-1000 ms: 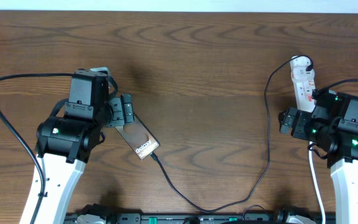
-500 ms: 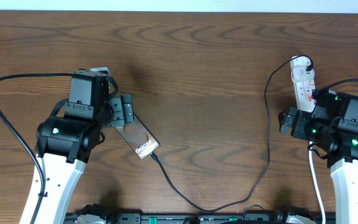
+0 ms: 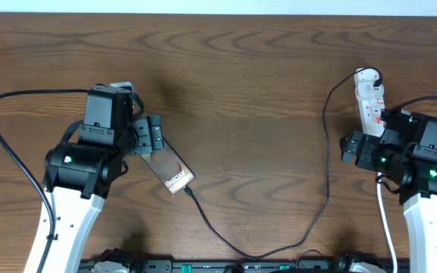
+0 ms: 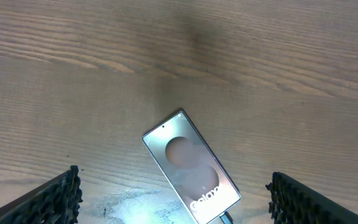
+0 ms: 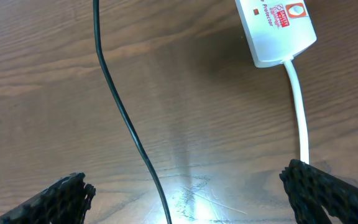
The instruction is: Plug charger to phone and switch on socket
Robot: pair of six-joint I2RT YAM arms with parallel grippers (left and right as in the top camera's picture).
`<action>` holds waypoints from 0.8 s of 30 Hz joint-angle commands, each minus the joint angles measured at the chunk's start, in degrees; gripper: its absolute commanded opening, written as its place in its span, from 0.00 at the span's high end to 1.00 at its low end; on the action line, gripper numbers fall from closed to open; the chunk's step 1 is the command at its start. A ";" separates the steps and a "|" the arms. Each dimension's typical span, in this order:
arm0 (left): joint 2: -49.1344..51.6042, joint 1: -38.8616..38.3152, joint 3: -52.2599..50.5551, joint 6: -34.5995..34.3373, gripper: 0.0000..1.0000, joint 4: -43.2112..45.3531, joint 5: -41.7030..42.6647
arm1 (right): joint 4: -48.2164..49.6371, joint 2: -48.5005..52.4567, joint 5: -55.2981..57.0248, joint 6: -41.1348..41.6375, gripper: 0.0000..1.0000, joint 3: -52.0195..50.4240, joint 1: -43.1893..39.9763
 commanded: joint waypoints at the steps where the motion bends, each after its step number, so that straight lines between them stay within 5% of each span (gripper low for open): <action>1: 0.04 -0.17 0.61 0.35 0.07 0.20 -0.96 | 0.11 -0.20 -0.13 0.72 0.01 -0.35 0.39; 24: -0.96 -0.07 0.50 0.35 0.07 -3.89 -0.92 | 0.09 -0.20 -0.13 0.72 0.01 -0.35 0.39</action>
